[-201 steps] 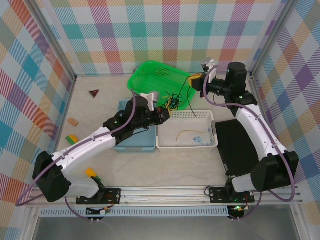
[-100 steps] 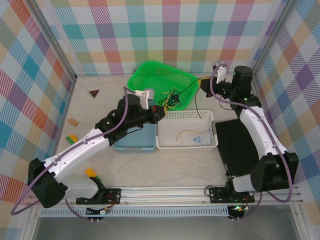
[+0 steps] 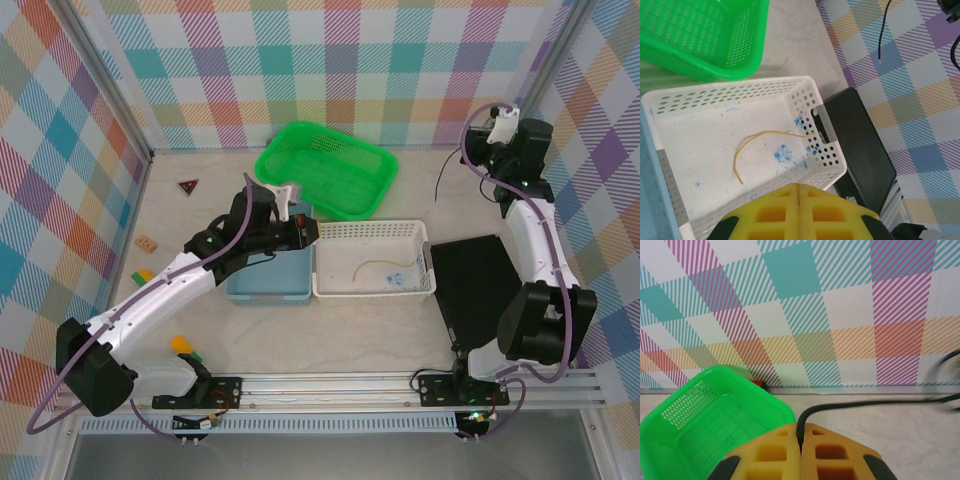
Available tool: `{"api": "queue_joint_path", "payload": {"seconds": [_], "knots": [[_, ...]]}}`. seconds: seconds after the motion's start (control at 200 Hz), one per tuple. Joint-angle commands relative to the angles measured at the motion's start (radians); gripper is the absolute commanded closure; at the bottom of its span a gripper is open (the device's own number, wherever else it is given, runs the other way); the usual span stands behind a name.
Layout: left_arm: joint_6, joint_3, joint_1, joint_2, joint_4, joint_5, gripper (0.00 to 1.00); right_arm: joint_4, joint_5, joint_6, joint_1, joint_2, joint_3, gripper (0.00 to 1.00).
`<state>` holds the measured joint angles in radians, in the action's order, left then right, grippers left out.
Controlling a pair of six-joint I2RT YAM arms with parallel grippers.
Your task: Untangle the cables
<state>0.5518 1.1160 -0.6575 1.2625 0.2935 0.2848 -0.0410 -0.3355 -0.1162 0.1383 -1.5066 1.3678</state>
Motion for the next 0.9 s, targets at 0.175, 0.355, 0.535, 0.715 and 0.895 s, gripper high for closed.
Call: {"api": "queue_joint_path", "payload": {"seconds": [0.175,0.355,0.535,0.715,0.895], "knots": [[-0.062,0.09,0.007,0.089,0.021,0.131,0.51,0.035,-0.027,0.043,0.004,0.012,0.067,1.0],[-0.095,0.082,0.007,0.107,-0.062,0.232,0.23,0.059,-0.189,0.018,0.003,0.022,0.053,1.0],[-0.287,0.025,0.006,0.029,-0.099,0.15,0.15,0.037,-0.393,0.133,-0.042,0.048,0.03,1.0],[-0.497,0.025,0.007,0.012,-0.13,0.104,0.08,-0.041,-0.483,0.259,-0.063,0.089,0.016,1.0],[-0.627,0.086,0.007,0.077,-0.075,0.142,0.0,-0.147,-0.588,0.347,-0.063,0.163,-0.008,1.0]]}}
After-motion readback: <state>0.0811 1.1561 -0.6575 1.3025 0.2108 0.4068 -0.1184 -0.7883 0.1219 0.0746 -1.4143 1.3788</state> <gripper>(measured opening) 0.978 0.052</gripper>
